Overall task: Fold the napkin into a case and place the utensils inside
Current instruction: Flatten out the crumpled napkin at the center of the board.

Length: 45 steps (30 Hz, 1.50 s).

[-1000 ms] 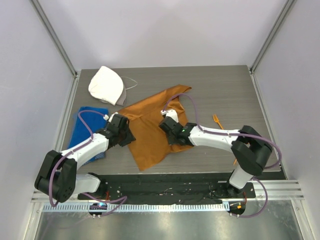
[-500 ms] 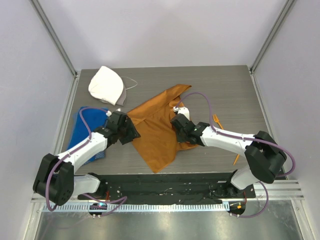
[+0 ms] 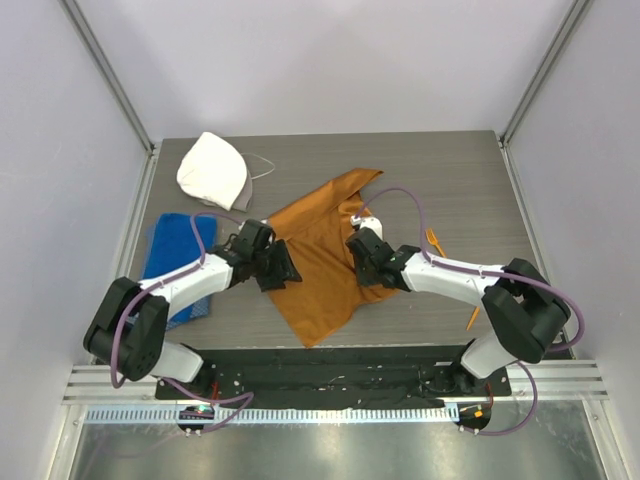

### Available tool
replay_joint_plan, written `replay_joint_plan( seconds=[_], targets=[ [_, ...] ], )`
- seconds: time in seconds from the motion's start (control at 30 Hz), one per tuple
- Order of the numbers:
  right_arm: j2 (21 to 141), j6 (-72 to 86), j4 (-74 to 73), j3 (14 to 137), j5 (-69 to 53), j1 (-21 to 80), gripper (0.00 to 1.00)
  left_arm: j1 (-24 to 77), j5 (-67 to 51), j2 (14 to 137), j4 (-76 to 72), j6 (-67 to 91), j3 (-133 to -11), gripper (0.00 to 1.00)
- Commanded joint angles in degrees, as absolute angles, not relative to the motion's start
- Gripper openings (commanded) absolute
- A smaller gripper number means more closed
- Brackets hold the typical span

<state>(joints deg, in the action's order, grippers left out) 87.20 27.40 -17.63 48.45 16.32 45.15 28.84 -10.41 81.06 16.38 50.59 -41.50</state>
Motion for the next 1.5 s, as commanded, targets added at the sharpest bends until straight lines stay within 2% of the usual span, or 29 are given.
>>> replay_joint_plan(
  seconds=[0.0, 0.17, 0.3, 0.4, 0.53, 0.67, 0.83, 0.93, 1.07, 1.13, 1.23, 1.3, 1.47],
  targets=[
    [87.45, 26.89, -15.03, 47.99, 16.43, 44.74, 0.20, 29.53, -10.90, 82.79, 13.80, 51.33, -43.24, 0.55],
    [87.36, 26.37, -14.24, 46.85, 16.44, 44.47, 0.19, 29.53, -8.09, 83.58, 15.29, 51.42, -43.50, 0.54],
    [87.80, 26.02, -13.45, 46.58, 16.08, 43.77, 0.11, 29.53, -6.77, 84.99, 16.96, 51.15, -44.56, 0.54],
    [87.72, 26.10, -13.53, 46.23, 16.52, 42.98, 0.02, 29.44, -4.93, 86.04, 18.63, 50.71, -45.00, 0.54],
    [84.30, 27.86, -17.30, 45.62, 20.12, 41.40, 0.01, 29.09, 2.08, 88.41, 24.68, 48.44, -47.45, 0.53],
    [74.21, 31.11, -20.39, 41.15, 21.36, 37.89, 0.01, 28.56, 5.27, 93.24, 29.79, 47.72, -51.76, 0.49],
    [52.53, 34.80, -21.79, 31.05, 23.99, 28.23, 0.01, 28.21, 11.49, 96.59, 35.23, 47.81, -56.24, 0.46],
    [45.90, 36.91, -24.16, 29.79, 22.41, 27.16, 0.01, 28.30, 16.40, 96.33, 37.35, 46.76, -59.67, 0.45],
    [43.16, 41.22, -30.40, 31.02, 22.77, 27.07, 0.01, 28.48, 27.38, 93.00, 44.54, 41.24, -64.33, 0.48],
    [41.41, 42.18, -30.41, 30.59, 20.66, 27.16, 0.01, 28.48, 28.30, 89.58, 46.40, 40.26, -64.95, 0.52],
    [39.73, 42.28, -29.62, 30.50, 19.16, 27.16, 0.01, 28.74, 18.49, 84.48, 46.76, 42.61, -61.28, 0.57],
    [39.55, 42.01, -29.01, 30.50, 18.72, 27.16, 0.01, 30.05, 13.21, 77.89, 46.84, 48.82, -54.43, 0.57],
    [41.22, 41.22, -26.46, 29.79, 15.65, 27.16, 0.01, 36.46, 11.86, 64.71, 47.89, 62.03, -41.42, 0.56]
  ],
)
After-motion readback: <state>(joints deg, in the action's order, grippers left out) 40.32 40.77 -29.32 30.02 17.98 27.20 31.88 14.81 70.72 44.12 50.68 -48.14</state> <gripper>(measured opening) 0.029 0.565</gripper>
